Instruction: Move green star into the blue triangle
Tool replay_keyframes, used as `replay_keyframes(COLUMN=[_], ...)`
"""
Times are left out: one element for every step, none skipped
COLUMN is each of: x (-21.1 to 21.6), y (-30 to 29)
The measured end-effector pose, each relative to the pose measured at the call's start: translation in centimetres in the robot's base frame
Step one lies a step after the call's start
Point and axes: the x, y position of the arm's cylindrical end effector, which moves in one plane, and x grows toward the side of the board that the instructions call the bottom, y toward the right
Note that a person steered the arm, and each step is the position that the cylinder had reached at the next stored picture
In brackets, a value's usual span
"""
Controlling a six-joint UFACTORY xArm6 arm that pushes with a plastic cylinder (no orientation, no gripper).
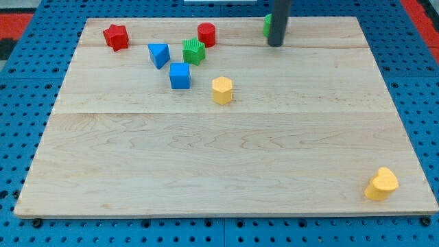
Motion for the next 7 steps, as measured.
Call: replay_keyframes(x=[-4.6, -5.5, -6.0, -6.1, -7.6, -7.6, -6.7], y=[-2.9, -9.9, -7.6, -2.6, -1.2, 0.5, 5.4])
